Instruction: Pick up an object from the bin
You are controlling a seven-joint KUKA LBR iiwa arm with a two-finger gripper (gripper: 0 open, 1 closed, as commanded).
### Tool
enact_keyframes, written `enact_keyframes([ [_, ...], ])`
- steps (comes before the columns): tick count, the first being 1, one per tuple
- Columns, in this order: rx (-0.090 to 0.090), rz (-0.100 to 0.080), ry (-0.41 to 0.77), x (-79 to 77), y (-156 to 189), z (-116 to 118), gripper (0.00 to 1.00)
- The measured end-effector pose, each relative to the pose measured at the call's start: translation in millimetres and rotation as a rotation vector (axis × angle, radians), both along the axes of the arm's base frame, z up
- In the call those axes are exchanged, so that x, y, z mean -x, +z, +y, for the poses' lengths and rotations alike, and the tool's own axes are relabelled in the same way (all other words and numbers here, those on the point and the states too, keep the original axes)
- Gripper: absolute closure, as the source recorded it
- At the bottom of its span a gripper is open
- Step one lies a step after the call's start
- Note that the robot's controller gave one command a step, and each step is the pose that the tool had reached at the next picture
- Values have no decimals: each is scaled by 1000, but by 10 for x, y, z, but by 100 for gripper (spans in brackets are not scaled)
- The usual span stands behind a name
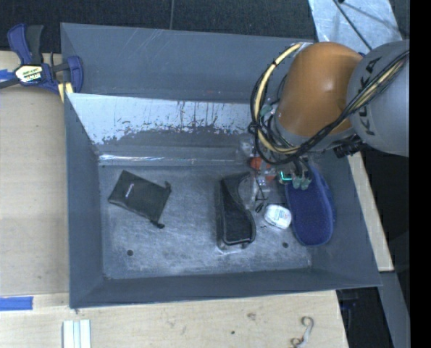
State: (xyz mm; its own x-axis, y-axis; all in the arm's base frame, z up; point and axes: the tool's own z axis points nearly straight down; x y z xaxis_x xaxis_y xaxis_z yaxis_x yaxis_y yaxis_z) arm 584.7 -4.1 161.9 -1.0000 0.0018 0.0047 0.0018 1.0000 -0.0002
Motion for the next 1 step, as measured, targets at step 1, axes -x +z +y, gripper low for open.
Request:
enact_keyframes([
  [1,1,-1,289,323,-944,-1065,0],
])
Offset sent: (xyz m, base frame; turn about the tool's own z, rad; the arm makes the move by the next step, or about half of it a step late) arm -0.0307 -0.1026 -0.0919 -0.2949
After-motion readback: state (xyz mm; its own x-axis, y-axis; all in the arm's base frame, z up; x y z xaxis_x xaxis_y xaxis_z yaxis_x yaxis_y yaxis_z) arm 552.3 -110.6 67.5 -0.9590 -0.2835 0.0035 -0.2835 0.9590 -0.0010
